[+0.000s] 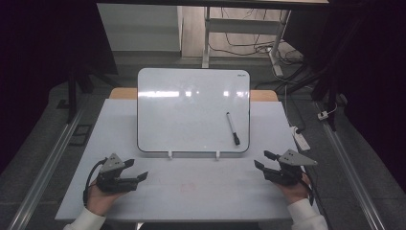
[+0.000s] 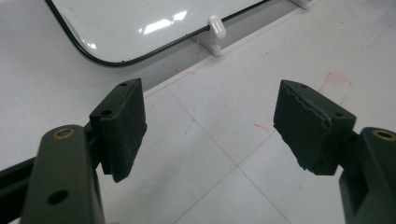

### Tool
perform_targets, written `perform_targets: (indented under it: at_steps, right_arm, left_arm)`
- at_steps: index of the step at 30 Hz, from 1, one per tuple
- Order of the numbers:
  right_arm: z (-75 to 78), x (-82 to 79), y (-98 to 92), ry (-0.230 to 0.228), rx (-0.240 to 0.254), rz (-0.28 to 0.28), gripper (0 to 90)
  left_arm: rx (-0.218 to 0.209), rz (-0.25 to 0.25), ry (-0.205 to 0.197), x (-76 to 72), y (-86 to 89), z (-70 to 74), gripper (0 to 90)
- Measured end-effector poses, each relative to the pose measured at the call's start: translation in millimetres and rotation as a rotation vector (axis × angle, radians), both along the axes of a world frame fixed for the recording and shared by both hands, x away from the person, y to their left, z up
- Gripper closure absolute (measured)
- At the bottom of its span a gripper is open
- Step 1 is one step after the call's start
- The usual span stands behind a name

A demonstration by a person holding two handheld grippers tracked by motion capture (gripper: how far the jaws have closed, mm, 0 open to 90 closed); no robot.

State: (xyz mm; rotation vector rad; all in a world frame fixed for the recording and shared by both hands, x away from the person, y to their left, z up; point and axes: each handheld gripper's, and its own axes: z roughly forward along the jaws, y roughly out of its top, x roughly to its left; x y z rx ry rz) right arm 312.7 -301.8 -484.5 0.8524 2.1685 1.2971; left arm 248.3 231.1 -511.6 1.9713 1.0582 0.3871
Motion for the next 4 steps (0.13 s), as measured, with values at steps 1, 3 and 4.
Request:
perform_targets:
  at_steps: [1, 3, 4]
  right_arm:
    - [0.3, -0.2, 0.0, -0.002, -0.002, 0.000, 43.3]
    - [0.8, -0.6, -0.7, -0.008, -0.005, -0.001, 43.2]
    - [1.0, -0.7, -1.2, -0.011, -0.006, -0.002, 43.1]
  left_arm:
    - [0.000, 0.001, 0.000, 0.3, 0.3, -0.2, 26.2]
    - [-0.001, 0.002, 0.000, 0.5, 1.0, -0.4, 26.0]
    - [-0.001, 0.003, -0.001, 0.5, 1.3, -0.4, 25.9]
